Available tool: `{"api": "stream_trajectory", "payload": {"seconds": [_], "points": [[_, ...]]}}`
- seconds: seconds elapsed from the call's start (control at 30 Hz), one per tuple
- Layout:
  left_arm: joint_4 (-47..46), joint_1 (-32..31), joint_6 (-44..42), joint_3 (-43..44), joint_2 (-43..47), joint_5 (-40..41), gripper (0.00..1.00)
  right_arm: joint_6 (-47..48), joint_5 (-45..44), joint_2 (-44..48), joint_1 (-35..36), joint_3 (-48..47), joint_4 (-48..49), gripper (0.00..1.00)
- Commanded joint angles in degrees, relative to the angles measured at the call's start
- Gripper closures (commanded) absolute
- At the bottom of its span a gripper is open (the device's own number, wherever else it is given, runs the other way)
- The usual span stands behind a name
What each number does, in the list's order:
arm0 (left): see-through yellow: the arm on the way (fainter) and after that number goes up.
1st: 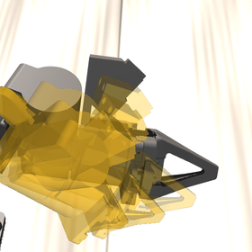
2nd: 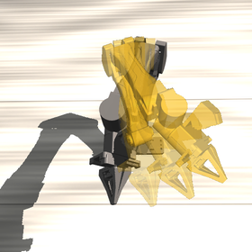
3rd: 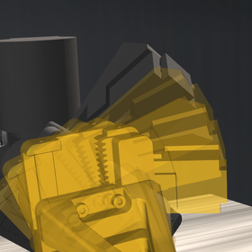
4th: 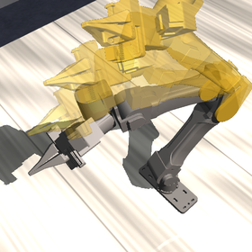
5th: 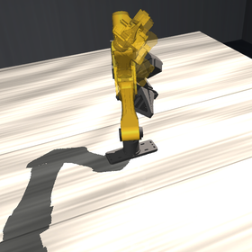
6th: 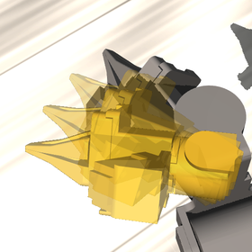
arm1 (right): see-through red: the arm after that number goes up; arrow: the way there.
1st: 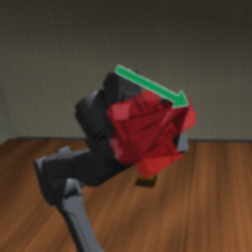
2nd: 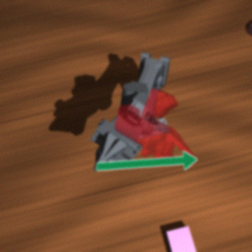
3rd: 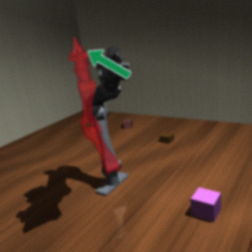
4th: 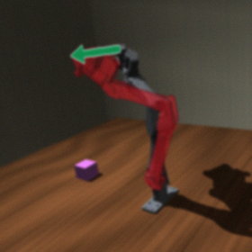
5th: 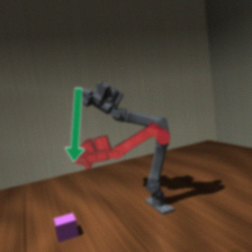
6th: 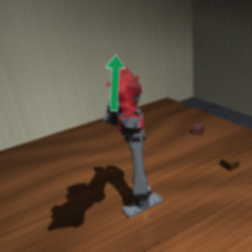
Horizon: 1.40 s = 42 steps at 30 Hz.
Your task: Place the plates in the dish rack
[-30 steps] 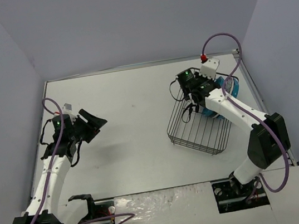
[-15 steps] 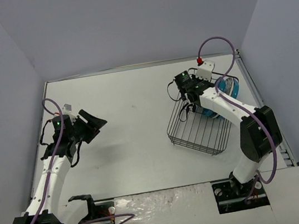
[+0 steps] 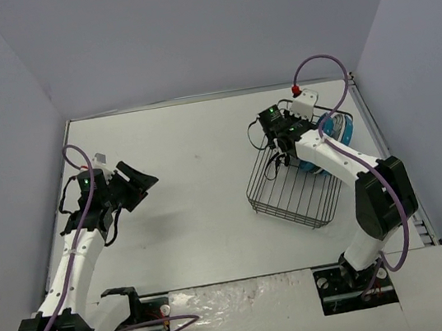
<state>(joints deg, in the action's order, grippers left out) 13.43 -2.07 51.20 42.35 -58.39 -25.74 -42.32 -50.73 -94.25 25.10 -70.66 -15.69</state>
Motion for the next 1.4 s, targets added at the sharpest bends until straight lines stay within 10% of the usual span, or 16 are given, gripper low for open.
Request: {"api": "stream_trajectory", "payload": {"seconds": [0.0, 1.37], "points": [[-2.73, 0.51, -0.29, 1.13, 0.01, -0.78, 0.43, -2.33, -1.70, 0.91, -0.73, 1.66, 4.00, 1.00], [-1.00, 0.35, -0.36, 2.30, 1.31, -0.24, 0.43, 0.57, -3.15, 16.90, 5.88, -2.69, -2.24, 0.47]]}}
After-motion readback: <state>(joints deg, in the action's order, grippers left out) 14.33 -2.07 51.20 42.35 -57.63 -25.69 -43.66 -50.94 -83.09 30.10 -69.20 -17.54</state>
